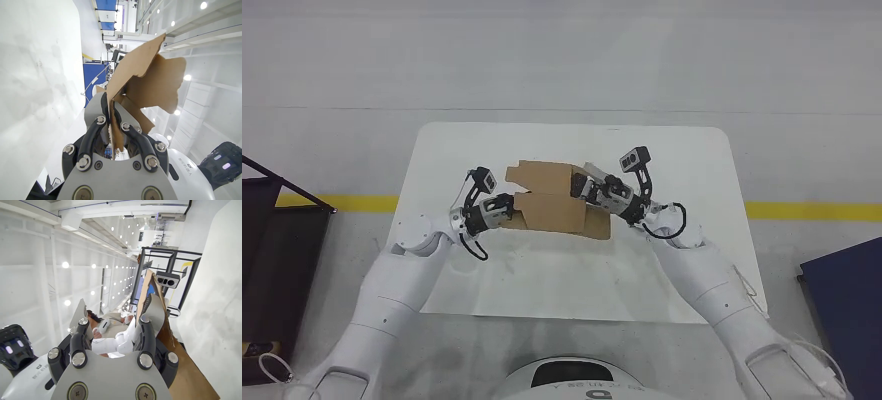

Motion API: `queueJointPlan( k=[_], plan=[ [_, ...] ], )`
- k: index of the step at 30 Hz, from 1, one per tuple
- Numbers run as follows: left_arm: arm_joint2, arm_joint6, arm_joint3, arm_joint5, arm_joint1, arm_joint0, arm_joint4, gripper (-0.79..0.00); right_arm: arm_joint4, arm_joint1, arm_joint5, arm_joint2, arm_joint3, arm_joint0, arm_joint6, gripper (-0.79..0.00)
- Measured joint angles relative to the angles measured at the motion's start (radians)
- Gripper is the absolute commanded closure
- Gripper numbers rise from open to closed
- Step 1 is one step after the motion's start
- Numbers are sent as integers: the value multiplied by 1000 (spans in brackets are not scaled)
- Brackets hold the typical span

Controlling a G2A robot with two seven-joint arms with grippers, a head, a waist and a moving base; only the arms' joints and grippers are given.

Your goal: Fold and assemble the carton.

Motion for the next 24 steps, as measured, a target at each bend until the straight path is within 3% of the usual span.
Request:
queueJointPlan(
  k=[8, 12, 14, 18, 20, 24],
  plan=[
    [9, 9, 5, -19, -1, -13, 36, 0, -92, -1, 44, -25, -7, 12, 42, -588],
    [12, 16, 5, -35, 0, -17, 79, 0, -123, 3, 70, -22, -20, 13, 68, -557],
    [13, 19, 5, -43, 1, -16, 92, 0, -138, 4, 83, -20, -23, 14, 68, -502],
    [13, 24, 2, -55, 1, -9, 100, 0, -164, 5, 115, -24, -22, 19, 75, -259],
    [10, 28, 1, -61, 2, -4, 107, 0, -175, 5, 124, -27, -20, 21, 81, -18],
    [3, 41, -3, -70, 6, 7, 133, 0, -203, 6, 136, -33, -14, 26, 100, 0]
  ],
)
